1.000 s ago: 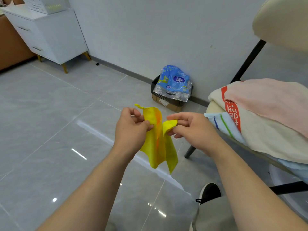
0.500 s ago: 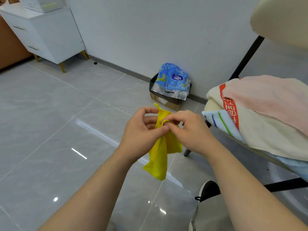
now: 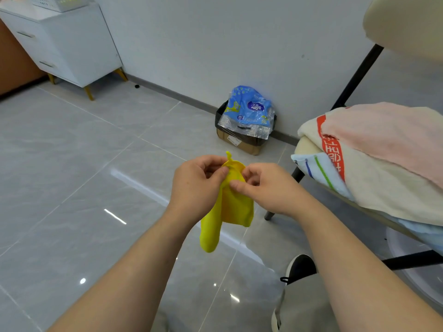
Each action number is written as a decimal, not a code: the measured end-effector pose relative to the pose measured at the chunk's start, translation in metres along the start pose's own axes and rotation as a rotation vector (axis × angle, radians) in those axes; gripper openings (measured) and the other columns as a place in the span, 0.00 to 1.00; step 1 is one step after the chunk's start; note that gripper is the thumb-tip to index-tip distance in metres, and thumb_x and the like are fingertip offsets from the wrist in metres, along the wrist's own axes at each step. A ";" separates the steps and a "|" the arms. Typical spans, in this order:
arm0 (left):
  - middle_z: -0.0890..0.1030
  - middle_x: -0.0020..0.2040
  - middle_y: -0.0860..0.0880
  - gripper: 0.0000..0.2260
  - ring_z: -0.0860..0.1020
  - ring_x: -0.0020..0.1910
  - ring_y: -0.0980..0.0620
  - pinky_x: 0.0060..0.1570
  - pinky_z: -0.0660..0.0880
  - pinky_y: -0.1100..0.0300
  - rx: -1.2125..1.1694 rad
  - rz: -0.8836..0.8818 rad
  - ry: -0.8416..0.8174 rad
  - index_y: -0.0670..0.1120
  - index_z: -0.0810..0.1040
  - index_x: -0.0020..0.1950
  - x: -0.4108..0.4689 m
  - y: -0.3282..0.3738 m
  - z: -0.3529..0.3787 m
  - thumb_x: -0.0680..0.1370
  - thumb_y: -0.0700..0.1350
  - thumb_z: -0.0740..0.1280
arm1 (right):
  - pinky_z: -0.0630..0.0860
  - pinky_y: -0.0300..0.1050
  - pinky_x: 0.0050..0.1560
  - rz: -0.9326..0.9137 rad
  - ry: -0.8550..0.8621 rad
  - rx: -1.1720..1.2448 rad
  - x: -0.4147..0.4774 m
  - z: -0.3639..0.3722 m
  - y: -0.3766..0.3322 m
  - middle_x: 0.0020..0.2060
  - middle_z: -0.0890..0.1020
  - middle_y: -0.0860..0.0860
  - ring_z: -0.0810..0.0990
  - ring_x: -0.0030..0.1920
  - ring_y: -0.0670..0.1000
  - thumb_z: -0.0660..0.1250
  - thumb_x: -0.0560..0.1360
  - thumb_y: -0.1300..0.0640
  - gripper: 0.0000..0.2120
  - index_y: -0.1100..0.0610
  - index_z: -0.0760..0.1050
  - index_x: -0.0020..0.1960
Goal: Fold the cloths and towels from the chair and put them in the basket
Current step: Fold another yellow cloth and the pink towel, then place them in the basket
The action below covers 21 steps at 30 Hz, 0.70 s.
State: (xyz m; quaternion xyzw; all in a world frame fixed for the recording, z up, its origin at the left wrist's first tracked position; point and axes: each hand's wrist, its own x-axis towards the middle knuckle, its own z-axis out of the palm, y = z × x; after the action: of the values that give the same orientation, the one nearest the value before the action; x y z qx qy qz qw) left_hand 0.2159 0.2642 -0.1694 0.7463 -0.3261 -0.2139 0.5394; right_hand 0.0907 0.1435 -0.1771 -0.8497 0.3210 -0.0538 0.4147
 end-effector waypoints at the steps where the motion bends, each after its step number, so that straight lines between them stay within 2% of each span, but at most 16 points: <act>1: 0.84 0.41 0.56 0.11 0.82 0.42 0.60 0.49 0.80 0.60 0.031 0.013 0.033 0.59 0.80 0.44 0.001 0.000 -0.001 0.77 0.41 0.72 | 0.70 0.44 0.35 0.004 -0.059 -0.031 -0.001 0.000 0.001 0.28 0.79 0.49 0.71 0.28 0.44 0.73 0.74 0.43 0.15 0.56 0.78 0.42; 3: 0.81 0.38 0.60 0.10 0.79 0.38 0.67 0.43 0.75 0.72 0.093 0.033 0.093 0.58 0.78 0.43 0.005 0.000 -0.004 0.78 0.42 0.71 | 0.73 0.47 0.36 0.001 -0.185 -0.077 -0.001 0.001 0.002 0.29 0.79 0.50 0.74 0.29 0.46 0.74 0.73 0.44 0.17 0.58 0.79 0.43; 5: 0.78 0.38 0.62 0.07 0.76 0.37 0.72 0.38 0.69 0.78 0.158 0.049 0.141 0.56 0.78 0.46 0.007 0.000 -0.008 0.79 0.43 0.70 | 0.79 0.51 0.43 -0.003 -0.289 -0.110 -0.002 0.003 0.002 0.38 0.85 0.53 0.81 0.36 0.52 0.74 0.72 0.44 0.16 0.57 0.81 0.47; 7: 0.77 0.38 0.62 0.04 0.76 0.38 0.69 0.39 0.68 0.77 0.232 0.078 0.182 0.53 0.79 0.49 0.009 -0.001 -0.013 0.79 0.43 0.68 | 0.79 0.53 0.45 -0.008 -0.345 -0.169 -0.004 0.004 0.001 0.41 0.85 0.55 0.82 0.40 0.55 0.74 0.72 0.44 0.16 0.56 0.81 0.48; 11: 0.80 0.45 0.54 0.06 0.77 0.46 0.53 0.47 0.70 0.60 0.366 0.157 0.232 0.48 0.81 0.54 0.015 -0.004 -0.022 0.81 0.44 0.66 | 0.72 0.48 0.36 -0.032 -0.436 -0.281 -0.008 0.005 -0.003 0.35 0.79 0.57 0.73 0.33 0.49 0.74 0.73 0.44 0.17 0.59 0.80 0.43; 14: 0.81 0.48 0.51 0.07 0.74 0.46 0.52 0.45 0.65 0.60 0.464 0.173 0.251 0.48 0.80 0.55 0.019 -0.007 -0.027 0.82 0.46 0.64 | 0.65 0.46 0.33 -0.029 -0.452 -0.365 -0.009 0.007 -0.003 0.30 0.68 0.53 0.67 0.30 0.50 0.73 0.74 0.43 0.22 0.58 0.71 0.34; 16: 0.81 0.50 0.49 0.08 0.74 0.48 0.50 0.45 0.63 0.60 0.507 0.165 0.259 0.48 0.80 0.56 0.021 -0.009 -0.030 0.82 0.46 0.63 | 0.67 0.45 0.34 -0.041 -0.449 -0.382 -0.008 0.008 0.000 0.30 0.69 0.52 0.68 0.32 0.50 0.72 0.73 0.40 0.23 0.57 0.71 0.33; 17: 0.81 0.50 0.48 0.08 0.75 0.49 0.48 0.45 0.63 0.59 0.517 0.156 0.261 0.47 0.80 0.56 0.022 -0.010 -0.031 0.83 0.47 0.62 | 0.72 0.46 0.39 -0.052 -0.448 -0.390 -0.009 0.007 0.002 0.32 0.74 0.51 0.70 0.36 0.49 0.69 0.71 0.36 0.23 0.57 0.75 0.37; 19: 0.80 0.50 0.47 0.09 0.75 0.51 0.46 0.46 0.64 0.57 0.533 0.133 0.266 0.47 0.79 0.56 0.024 -0.011 -0.035 0.83 0.47 0.61 | 0.74 0.50 0.54 -0.079 -0.431 -0.430 -0.009 0.004 0.004 0.45 0.82 0.46 0.70 0.51 0.48 0.65 0.70 0.31 0.22 0.48 0.83 0.48; 20: 0.80 0.50 0.47 0.09 0.75 0.50 0.46 0.46 0.64 0.57 0.539 0.123 0.270 0.46 0.79 0.56 0.025 -0.012 -0.037 0.83 0.48 0.60 | 0.71 0.51 0.59 -0.091 -0.411 -0.436 -0.010 0.002 0.003 0.51 0.81 0.45 0.68 0.55 0.49 0.66 0.71 0.32 0.19 0.45 0.84 0.51; 21: 0.79 0.49 0.48 0.10 0.74 0.49 0.46 0.46 0.64 0.57 0.543 0.113 0.276 0.46 0.79 0.56 0.027 -0.013 -0.039 0.83 0.48 0.60 | 0.71 0.51 0.60 -0.096 -0.374 -0.437 -0.010 -0.001 0.002 0.53 0.81 0.46 0.67 0.56 0.50 0.66 0.73 0.34 0.19 0.46 0.84 0.51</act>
State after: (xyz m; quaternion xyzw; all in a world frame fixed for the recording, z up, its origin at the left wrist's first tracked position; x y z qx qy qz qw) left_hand 0.2641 0.2737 -0.1681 0.8658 -0.3359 0.0148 0.3706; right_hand 0.0815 0.1483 -0.1762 -0.9283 0.2025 0.1548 0.2708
